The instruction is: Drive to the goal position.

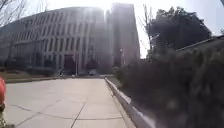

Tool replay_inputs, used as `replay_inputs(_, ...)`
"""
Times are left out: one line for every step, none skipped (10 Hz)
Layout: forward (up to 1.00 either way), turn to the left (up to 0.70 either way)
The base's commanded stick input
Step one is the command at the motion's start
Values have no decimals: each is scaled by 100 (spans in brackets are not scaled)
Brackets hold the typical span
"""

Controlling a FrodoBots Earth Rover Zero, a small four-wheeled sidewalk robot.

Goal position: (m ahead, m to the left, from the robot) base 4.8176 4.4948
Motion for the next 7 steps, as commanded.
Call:
replay_inputs(70,34)
replay_inputs(70,34)
replay_inputs(70,34)
replay_inputs(70,34)
replay_inputs(70,34)
replay_inputs(70,34)
replay_inputs(70,34)
